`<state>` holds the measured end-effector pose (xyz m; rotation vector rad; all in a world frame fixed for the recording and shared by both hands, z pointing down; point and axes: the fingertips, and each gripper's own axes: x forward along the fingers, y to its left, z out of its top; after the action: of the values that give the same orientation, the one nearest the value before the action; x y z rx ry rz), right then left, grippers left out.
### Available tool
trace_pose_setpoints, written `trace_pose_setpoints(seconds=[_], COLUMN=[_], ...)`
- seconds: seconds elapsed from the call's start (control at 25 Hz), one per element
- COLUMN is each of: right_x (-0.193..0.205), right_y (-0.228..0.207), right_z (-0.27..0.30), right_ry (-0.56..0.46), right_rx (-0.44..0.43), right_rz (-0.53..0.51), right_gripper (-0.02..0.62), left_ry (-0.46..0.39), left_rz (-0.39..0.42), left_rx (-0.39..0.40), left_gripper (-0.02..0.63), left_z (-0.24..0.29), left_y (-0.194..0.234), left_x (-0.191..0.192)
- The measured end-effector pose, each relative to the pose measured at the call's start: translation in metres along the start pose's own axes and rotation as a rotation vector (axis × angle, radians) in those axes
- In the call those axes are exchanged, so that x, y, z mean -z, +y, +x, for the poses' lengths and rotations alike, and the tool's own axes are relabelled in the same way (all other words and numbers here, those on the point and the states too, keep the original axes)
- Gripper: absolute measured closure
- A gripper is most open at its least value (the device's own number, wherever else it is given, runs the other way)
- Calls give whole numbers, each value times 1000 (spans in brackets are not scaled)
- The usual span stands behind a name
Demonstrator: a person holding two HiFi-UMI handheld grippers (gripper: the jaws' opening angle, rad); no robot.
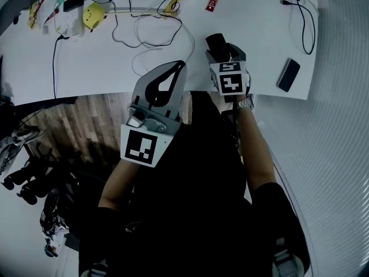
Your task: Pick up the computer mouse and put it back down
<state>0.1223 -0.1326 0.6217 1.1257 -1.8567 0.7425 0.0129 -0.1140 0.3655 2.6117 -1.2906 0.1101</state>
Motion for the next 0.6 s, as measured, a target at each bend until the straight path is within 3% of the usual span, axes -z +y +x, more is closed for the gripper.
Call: trace_pose_setpoints(seconds=[0.6], right_x=[19], right_y=[1], right_z=[39], right_ry=[52], right_rx=[33], right_rz=[52], right_gripper=[308], left_ry=[18], left_rz=[-16], left_rx=[-27], left_gripper=[604], left_z=[-9], left_y=[7], left_x=[8])
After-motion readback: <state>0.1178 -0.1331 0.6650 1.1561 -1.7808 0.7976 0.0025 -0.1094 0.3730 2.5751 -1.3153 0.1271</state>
